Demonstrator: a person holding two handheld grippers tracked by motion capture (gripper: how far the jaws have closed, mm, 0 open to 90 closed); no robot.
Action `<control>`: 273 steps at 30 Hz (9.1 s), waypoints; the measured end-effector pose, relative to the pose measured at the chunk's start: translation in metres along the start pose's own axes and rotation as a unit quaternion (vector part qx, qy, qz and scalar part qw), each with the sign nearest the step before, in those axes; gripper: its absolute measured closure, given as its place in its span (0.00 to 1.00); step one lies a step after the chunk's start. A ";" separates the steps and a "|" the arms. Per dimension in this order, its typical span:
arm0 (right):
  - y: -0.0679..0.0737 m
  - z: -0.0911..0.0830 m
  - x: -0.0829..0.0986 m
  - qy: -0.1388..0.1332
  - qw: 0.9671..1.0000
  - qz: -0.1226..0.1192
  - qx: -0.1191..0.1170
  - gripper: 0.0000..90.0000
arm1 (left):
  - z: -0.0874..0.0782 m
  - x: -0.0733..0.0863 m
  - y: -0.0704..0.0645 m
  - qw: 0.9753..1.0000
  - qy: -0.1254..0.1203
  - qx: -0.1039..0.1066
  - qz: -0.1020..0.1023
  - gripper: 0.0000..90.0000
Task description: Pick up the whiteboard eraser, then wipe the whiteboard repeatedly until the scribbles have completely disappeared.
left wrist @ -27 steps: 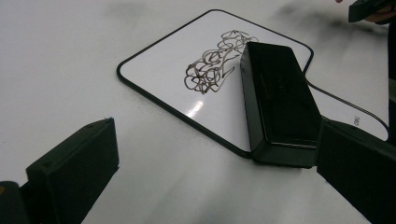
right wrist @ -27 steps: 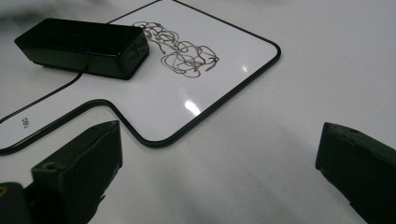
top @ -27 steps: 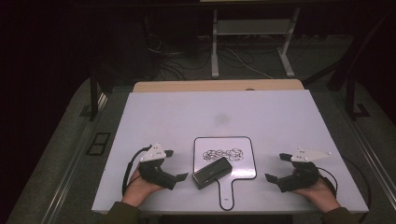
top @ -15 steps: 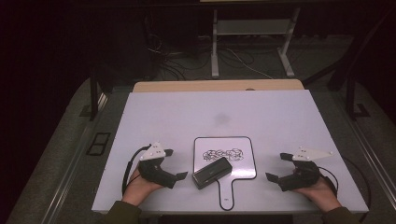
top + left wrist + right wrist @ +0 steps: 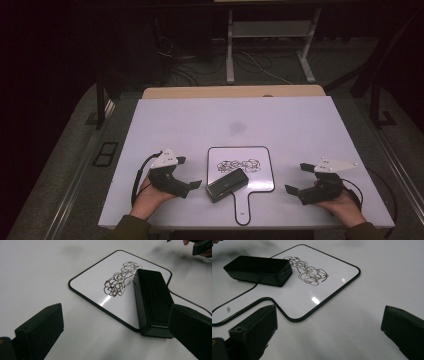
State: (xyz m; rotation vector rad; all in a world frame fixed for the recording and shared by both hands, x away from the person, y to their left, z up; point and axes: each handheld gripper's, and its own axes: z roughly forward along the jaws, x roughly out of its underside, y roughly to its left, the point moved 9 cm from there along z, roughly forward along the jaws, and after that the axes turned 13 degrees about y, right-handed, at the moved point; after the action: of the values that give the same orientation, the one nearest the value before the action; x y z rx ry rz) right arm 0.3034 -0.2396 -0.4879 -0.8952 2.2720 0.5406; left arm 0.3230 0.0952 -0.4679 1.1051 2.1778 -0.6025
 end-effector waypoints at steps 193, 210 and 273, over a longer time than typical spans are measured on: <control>-0.004 0.003 0.004 0.001 1.000 0.010 -0.008 0.00 | 0.070 -0.064 -0.012 0.989 0.119 0.052 0.078 0.43; -0.004 0.005 0.005 0.004 1.000 0.011 -0.009 0.00 | 0.086 -0.057 0.017 0.987 0.147 0.031 0.054 0.43; -0.003 0.005 0.005 0.004 1.000 0.008 -0.009 0.00 | 0.097 -0.047 0.005 0.979 0.185 0.006 0.086 0.44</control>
State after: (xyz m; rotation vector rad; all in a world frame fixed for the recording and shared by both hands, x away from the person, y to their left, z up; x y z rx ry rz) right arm 0.3049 -0.2413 -0.4948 -0.8901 2.2861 0.5659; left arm 0.3800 0.0108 -0.5045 1.4914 2.3514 -0.3542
